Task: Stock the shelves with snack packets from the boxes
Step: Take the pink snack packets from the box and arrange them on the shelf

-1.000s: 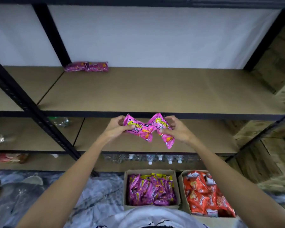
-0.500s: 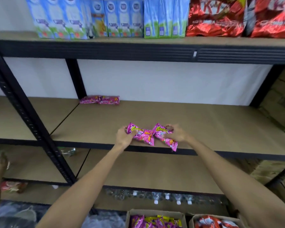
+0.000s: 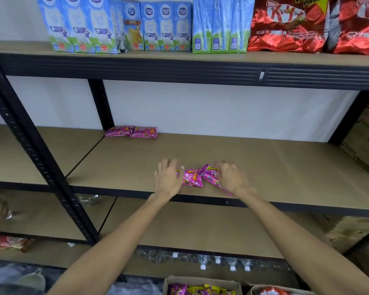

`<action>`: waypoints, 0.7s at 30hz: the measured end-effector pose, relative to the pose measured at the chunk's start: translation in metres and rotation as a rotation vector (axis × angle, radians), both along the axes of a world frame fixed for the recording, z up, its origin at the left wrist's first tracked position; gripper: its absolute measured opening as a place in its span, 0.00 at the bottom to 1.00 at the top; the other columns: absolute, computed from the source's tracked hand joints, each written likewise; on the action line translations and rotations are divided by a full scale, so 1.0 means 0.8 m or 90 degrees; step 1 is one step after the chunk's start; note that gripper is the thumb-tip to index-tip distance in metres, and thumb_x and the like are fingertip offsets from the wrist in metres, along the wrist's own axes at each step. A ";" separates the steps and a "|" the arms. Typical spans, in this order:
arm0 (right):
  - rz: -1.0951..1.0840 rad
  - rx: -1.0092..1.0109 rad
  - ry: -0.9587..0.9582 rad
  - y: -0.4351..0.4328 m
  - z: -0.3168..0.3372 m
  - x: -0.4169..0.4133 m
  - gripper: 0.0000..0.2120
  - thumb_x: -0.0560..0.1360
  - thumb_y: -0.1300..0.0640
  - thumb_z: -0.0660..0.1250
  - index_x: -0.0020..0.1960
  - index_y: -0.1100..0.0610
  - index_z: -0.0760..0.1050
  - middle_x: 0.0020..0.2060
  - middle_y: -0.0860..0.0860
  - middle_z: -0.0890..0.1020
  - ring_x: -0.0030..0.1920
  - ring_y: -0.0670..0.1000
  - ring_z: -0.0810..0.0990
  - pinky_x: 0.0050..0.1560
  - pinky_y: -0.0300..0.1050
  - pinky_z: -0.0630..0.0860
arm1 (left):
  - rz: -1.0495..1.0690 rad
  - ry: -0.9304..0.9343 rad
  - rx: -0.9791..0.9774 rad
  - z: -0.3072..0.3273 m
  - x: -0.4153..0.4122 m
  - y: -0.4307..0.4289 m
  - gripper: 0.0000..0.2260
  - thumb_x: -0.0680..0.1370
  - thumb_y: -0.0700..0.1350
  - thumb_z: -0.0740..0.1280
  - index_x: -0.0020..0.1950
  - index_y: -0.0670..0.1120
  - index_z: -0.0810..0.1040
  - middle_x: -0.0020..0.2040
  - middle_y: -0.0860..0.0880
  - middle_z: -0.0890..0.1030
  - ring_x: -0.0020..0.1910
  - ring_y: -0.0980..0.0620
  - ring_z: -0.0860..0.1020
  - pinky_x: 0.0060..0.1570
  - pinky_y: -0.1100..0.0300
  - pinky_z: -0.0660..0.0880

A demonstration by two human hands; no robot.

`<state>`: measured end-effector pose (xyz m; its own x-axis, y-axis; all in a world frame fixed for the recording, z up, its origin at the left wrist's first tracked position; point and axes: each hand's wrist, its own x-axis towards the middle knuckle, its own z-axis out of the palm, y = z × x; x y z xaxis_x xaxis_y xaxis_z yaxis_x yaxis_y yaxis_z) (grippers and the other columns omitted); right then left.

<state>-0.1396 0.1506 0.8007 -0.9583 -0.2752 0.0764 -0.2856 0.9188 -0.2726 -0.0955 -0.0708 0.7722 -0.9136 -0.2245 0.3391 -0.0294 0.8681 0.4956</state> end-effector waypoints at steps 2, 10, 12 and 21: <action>-0.035 -0.016 -0.002 -0.012 -0.008 0.009 0.16 0.80 0.58 0.61 0.67 0.55 0.76 0.61 0.54 0.75 0.64 0.58 0.74 0.61 0.55 0.75 | -0.084 0.012 -0.079 -0.007 0.001 0.005 0.15 0.83 0.52 0.59 0.65 0.49 0.77 0.60 0.47 0.72 0.60 0.47 0.69 0.57 0.53 0.67; -0.087 -0.004 0.018 -0.027 -0.025 0.019 0.14 0.80 0.60 0.63 0.64 0.56 0.76 0.59 0.56 0.75 0.63 0.58 0.72 0.59 0.55 0.75 | -0.085 -0.030 -0.164 -0.029 0.001 0.018 0.15 0.83 0.51 0.59 0.69 0.53 0.74 0.59 0.47 0.72 0.60 0.46 0.69 0.57 0.50 0.71; -0.072 0.026 0.044 -0.025 -0.034 0.017 0.22 0.77 0.66 0.63 0.69 0.52 0.73 0.60 0.55 0.74 0.62 0.58 0.72 0.60 0.54 0.75 | -0.070 -0.046 -0.182 -0.029 0.002 0.022 0.16 0.84 0.50 0.58 0.71 0.52 0.72 0.62 0.45 0.73 0.62 0.43 0.69 0.59 0.47 0.72; 0.006 0.056 0.106 -0.008 -0.051 0.007 0.36 0.71 0.71 0.68 0.74 0.46 0.69 0.63 0.52 0.72 0.64 0.57 0.71 0.66 0.55 0.70 | -0.058 -0.088 -0.299 -0.034 0.015 0.035 0.22 0.84 0.51 0.58 0.77 0.46 0.64 0.68 0.41 0.73 0.67 0.41 0.71 0.68 0.42 0.68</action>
